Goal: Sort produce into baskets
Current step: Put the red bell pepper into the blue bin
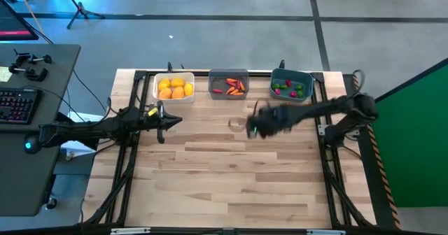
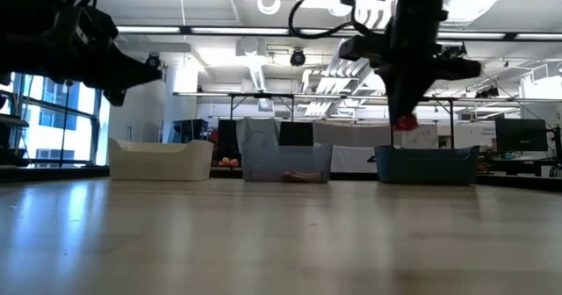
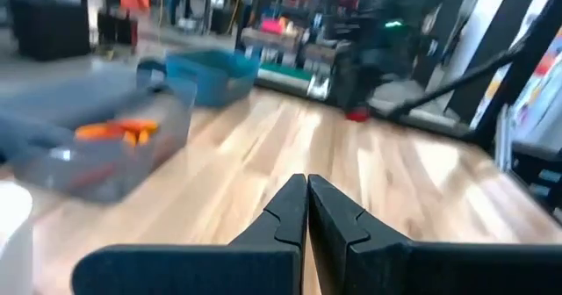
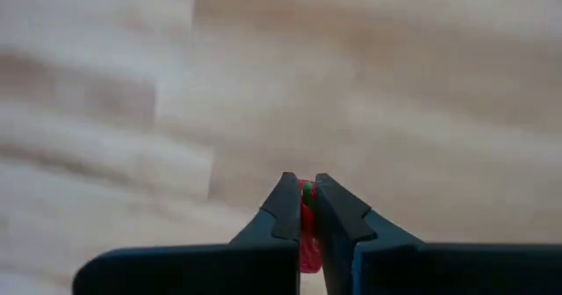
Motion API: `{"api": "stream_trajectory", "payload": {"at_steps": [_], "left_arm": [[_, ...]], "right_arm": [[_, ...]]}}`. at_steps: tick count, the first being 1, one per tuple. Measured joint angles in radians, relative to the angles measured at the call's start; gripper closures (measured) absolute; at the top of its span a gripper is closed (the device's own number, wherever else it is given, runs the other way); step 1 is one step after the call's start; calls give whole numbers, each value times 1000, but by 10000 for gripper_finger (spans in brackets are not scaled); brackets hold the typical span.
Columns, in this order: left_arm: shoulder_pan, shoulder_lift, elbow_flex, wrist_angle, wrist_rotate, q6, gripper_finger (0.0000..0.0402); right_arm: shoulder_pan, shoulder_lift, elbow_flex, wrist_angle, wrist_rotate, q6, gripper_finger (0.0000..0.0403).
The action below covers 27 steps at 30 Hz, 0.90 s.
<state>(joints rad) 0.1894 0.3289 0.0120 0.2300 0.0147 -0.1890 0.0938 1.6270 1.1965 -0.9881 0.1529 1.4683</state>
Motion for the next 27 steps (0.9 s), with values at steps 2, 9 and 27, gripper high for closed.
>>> {"api": "stream_trajectory", "payload": {"at_steps": [2, 9, 27], "left_arm": [[0, -26, 0, 8, -10, 9, 401], [0, -158, 1, -121, -55, 12, 401], [0, -325, 1, -216, -73, 18, 401]], "right_arm": [[-93, -46, 0, -19, 18, -113, 401], [-410, -172, 0, -64, 59, -457, 402], [-997, -22, 1, 172, 23, -1000, 403]]}}
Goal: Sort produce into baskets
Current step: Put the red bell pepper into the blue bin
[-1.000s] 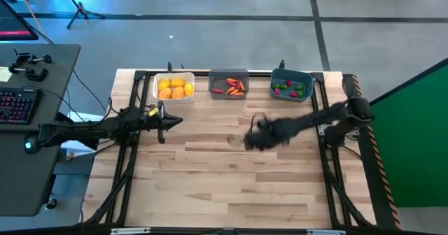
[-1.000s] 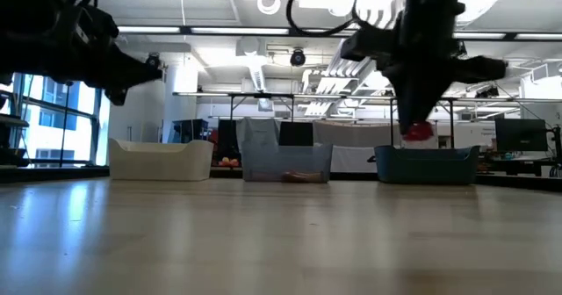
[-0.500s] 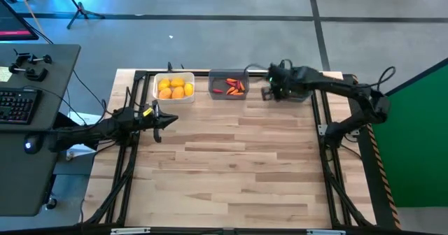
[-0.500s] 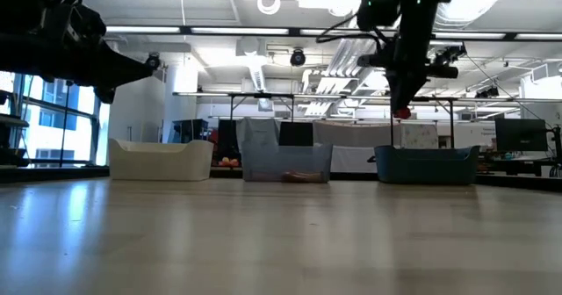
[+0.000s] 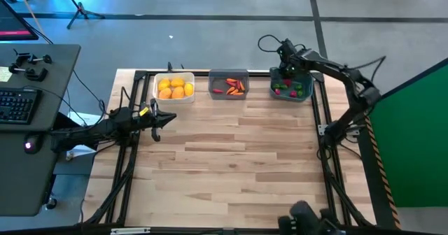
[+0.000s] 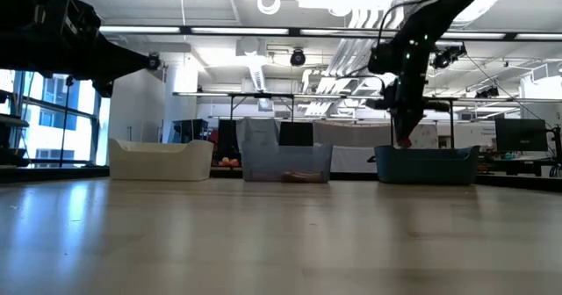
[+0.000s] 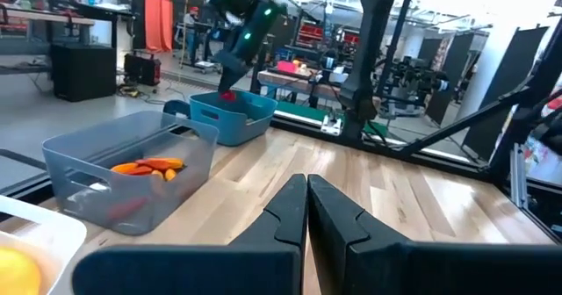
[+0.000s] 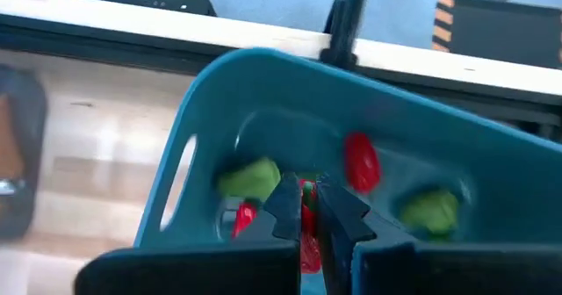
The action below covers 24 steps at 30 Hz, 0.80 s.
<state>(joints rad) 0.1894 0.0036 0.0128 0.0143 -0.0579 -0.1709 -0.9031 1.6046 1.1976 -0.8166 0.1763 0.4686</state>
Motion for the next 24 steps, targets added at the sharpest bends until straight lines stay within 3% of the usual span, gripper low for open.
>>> {"api": "stream_trajectory", "payload": {"at_steps": [6, 12, 21, 24], "left_arm": [[0, 0, 0, 1, -3, 0, 401], [0, 0, 0, 3, -5, 3, 401], [0, 0, 0, 3, -7, 9, 401], [0, 0, 0, 3, -3, -1, 401]], "right_arm": [[-53, 96, -1, 85, -39, -72, 403], [-61, 110, -1, 108, -33, -111, 391], [-48, 110, -1, 89, -30, -130, 258], [-33, 96, -1, 87, -30, -158, 243]]}}
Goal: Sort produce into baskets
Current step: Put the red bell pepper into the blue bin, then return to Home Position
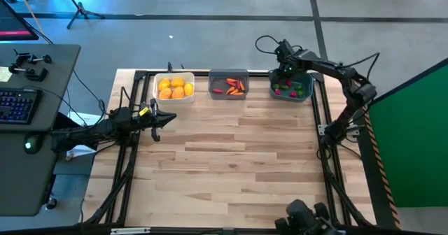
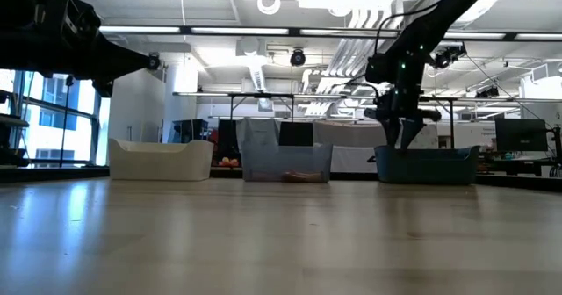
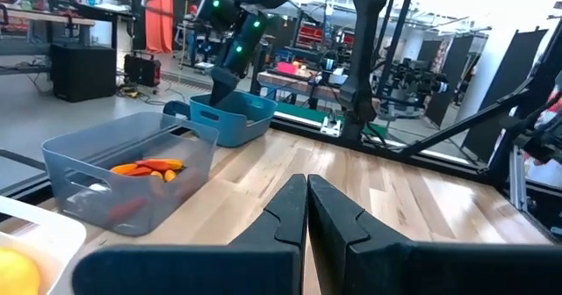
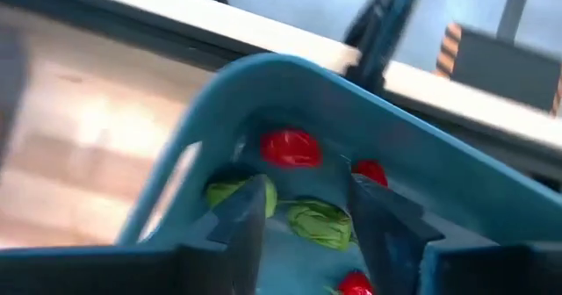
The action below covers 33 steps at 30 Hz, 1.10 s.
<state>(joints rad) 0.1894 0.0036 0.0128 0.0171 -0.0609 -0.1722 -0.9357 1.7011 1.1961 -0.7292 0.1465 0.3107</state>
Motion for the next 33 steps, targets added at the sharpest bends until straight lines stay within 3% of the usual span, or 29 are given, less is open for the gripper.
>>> {"api": "stream_trajectory", "payload": {"at_steps": [3, 6, 8, 12, 22, 33], "left_arm": [[0, 0, 0, -4, 18, -5, 401], [0, 0, 0, -8, 41, -1, 401], [0, 0, 0, -8, 52, -1, 401], [-1, 0, 0, -10, 53, 8, 401], [0, 1, 0, -9, 47, 43, 401], [8, 42, 0, -7, 33, 11, 401]], "right_arm": [[34, -43, 0, 0, 11, -82, 280], [76, -105, 0, 1, 18, -215, 363], [103, -158, 0, 12, -21, -291, 390], [162, -300, -67, 101, -105, -373, 397], [331, -754, -572, 593, -272, -337, 403], [383, -1079, -1002, 981, -362, -301, 403]]}}
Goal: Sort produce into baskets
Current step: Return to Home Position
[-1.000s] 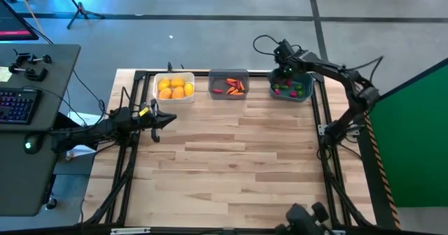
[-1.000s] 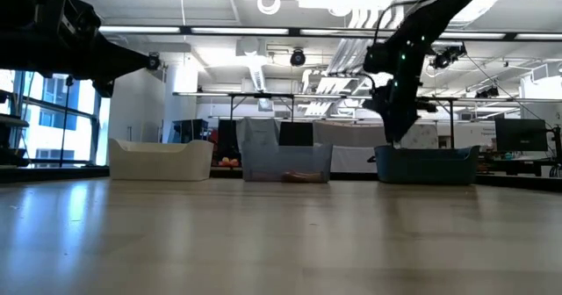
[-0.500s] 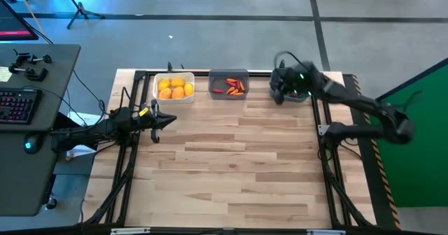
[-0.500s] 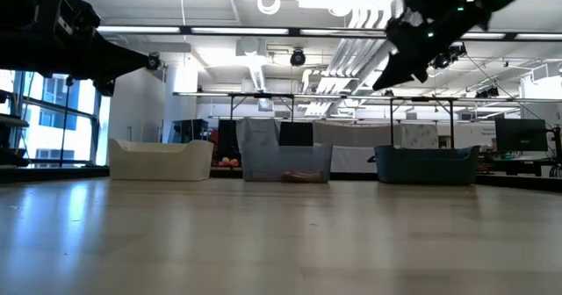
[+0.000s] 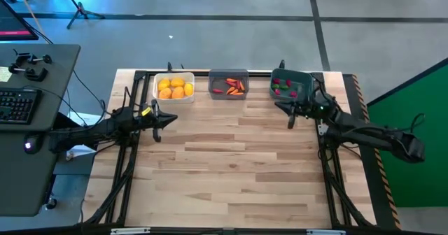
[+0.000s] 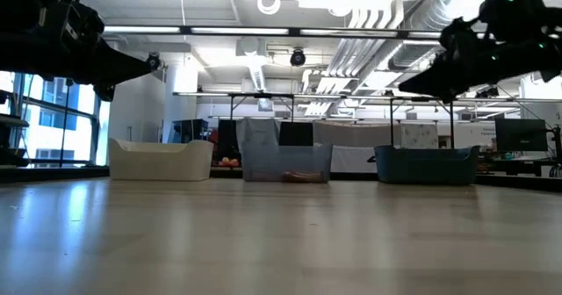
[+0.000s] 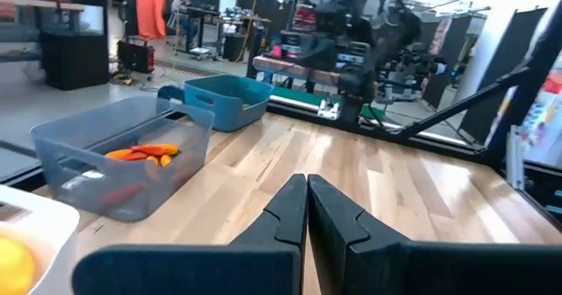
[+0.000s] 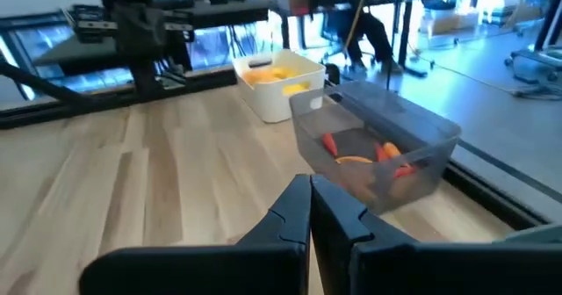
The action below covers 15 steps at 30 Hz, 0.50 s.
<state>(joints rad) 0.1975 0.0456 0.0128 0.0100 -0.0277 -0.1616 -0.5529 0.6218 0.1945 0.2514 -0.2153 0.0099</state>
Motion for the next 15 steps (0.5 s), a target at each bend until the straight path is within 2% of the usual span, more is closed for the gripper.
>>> {"api": "stream_trajectory", "payload": {"at_steps": [7, 11, 15], "left_arm": [[63, 27, 0, -2, 6, -10, 401], [105, 30, 0, -3, 15, -4, 401], [132, 30, 0, -2, 16, 15, 401]], "right_arm": [[0, -203, -145, 104, -3, 9, 403], [21, -369, -184, 29, 37, 16, 403], [89, -539, -184, -120, 151, -6, 403]]}}
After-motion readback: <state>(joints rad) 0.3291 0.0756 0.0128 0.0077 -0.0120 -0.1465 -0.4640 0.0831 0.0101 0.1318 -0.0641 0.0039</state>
